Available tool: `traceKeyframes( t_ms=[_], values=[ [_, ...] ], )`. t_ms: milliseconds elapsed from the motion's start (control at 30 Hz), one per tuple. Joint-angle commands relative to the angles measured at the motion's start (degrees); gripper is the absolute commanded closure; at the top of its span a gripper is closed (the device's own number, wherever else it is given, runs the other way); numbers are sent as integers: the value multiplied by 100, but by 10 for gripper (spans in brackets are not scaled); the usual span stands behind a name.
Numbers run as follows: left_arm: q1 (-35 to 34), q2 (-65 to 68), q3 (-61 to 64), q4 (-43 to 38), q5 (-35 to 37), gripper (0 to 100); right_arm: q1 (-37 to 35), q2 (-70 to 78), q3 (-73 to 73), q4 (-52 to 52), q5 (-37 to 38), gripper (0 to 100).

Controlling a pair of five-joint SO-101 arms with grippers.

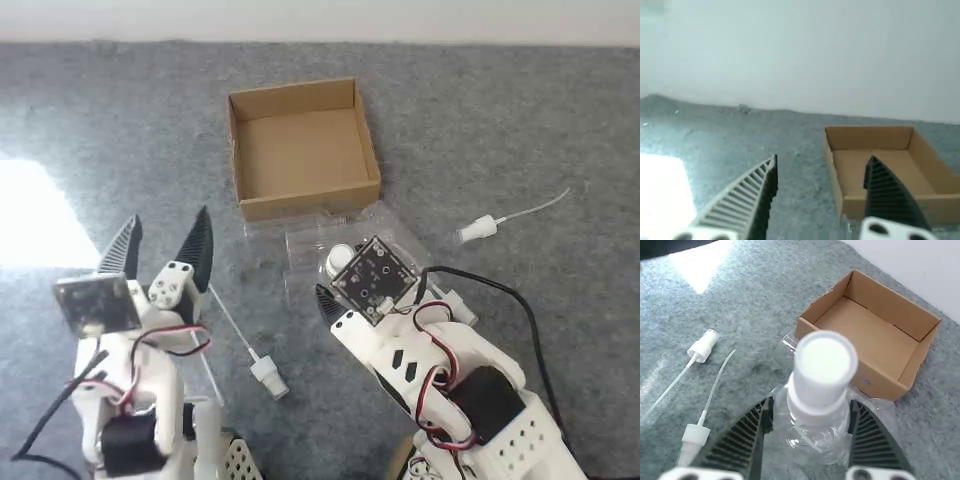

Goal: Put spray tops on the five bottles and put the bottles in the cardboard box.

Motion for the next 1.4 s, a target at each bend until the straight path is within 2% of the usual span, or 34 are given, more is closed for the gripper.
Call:
traceKeyframes(
  t_ms=[0,167,367,600,900,1367],
  values=[
    [-343,-105,426,-9,70,739,84,-48,-141,-66,-308,874],
    [-369,-105,637,0,53,739,84,-48,-167,-541,-334,875],
    [-369,-105,954,-299,26,739,75,242,-756,-875,-308,944],
    [-633,-105,1138,-580,26,739,75,1771,-1767,-936,-299,908],
    [-668,-105,1138,-580,35,739,92,3811,-2769,-2158,-290,908],
    [-677,-105,1138,-580,35,739,646,5947,-3842,-3881,-290,908]
  ],
)
